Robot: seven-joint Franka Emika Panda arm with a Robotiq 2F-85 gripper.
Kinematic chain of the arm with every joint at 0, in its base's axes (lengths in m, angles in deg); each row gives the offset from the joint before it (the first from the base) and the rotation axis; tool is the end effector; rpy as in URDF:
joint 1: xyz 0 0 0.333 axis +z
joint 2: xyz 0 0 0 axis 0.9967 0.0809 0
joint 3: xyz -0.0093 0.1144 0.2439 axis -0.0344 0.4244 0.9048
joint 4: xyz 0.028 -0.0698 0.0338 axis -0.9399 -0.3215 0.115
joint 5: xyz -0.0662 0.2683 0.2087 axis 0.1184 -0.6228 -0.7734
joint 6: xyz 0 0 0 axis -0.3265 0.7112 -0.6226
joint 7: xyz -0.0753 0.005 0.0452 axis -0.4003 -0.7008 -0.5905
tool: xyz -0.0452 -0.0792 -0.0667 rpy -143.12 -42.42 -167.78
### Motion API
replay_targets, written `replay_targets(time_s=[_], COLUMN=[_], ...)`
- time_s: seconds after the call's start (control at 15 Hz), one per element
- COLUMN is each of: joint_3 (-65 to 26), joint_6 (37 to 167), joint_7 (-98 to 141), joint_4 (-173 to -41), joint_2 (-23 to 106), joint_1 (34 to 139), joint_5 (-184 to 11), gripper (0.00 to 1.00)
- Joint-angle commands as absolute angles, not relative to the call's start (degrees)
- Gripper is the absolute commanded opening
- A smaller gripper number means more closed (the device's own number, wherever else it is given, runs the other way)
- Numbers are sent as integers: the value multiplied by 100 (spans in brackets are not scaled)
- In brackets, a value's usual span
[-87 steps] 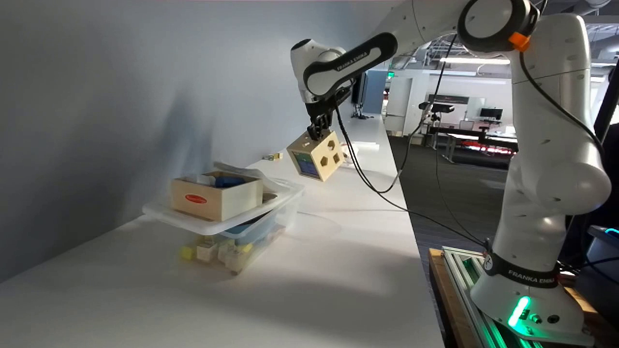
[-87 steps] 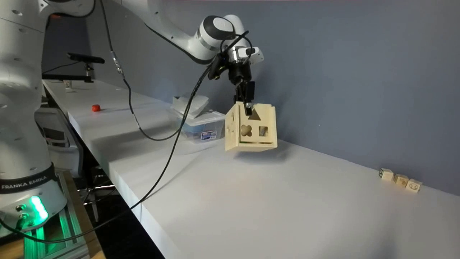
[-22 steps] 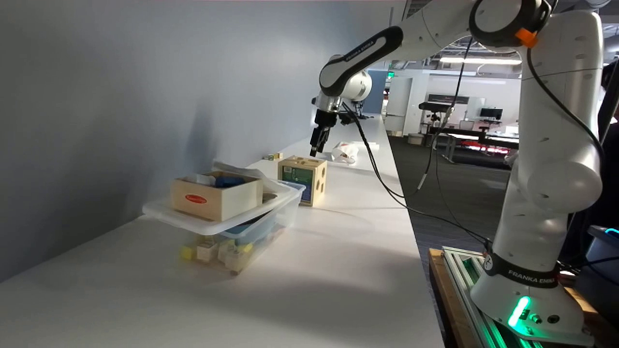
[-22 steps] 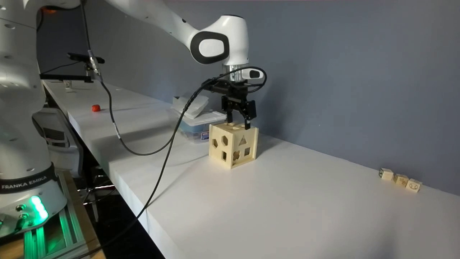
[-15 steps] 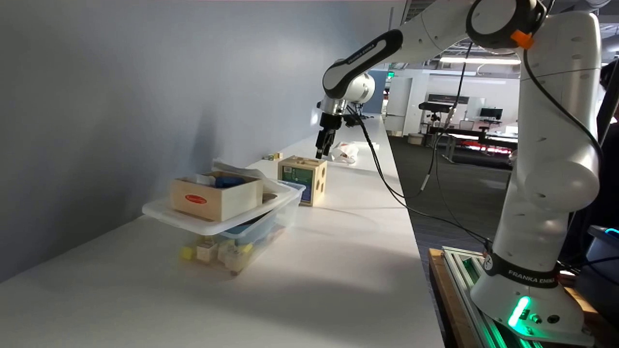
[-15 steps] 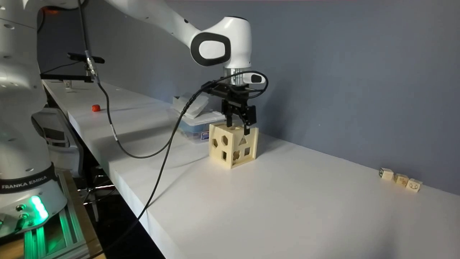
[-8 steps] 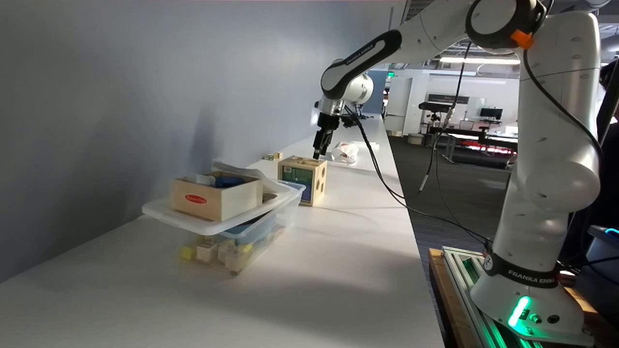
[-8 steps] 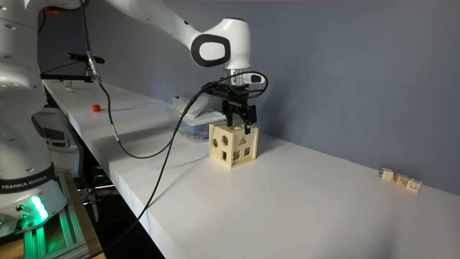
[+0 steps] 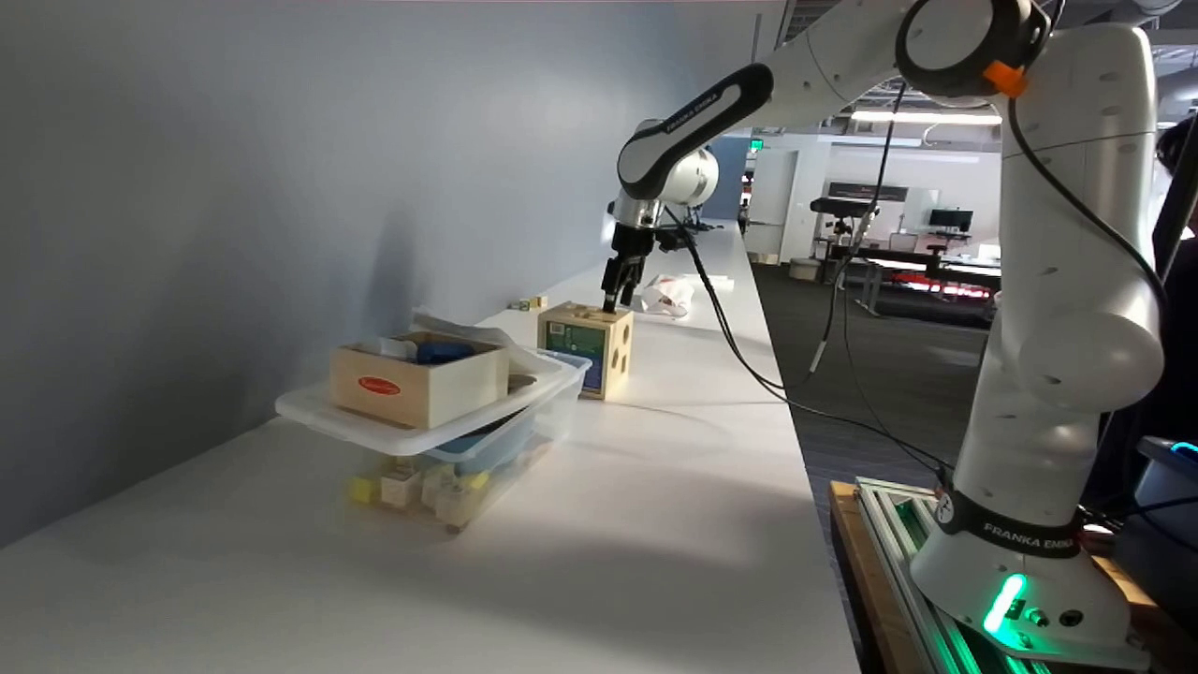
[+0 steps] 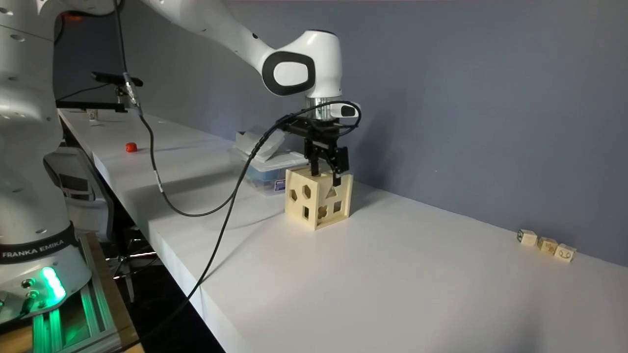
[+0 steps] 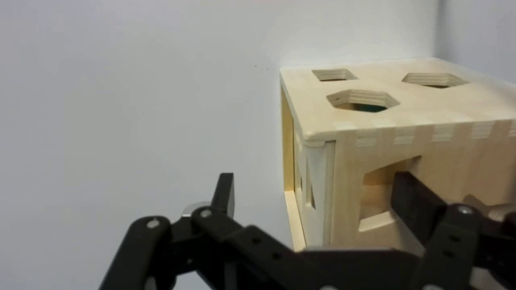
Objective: Move the toy box forward, then turn it upside down
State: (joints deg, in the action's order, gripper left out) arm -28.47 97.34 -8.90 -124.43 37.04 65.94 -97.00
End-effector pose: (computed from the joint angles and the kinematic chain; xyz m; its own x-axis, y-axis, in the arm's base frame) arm 0.4849 -0.2954 0.3758 0.9732 -0.1709 0.1542 -0.1735 -0.9848 0.0038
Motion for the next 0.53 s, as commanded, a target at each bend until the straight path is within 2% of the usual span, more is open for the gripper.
replay_targets(time_s=[0.0,0.47], joint_3=[-3066,-3217], joint_6=[9670,9690], joint_7=[428,2768], joint_4=[-12499,-12485], joint_2=[3555,3387], joint_1=[6752,7000], joint_5=[-9014,-8294], gripper=[100,100])
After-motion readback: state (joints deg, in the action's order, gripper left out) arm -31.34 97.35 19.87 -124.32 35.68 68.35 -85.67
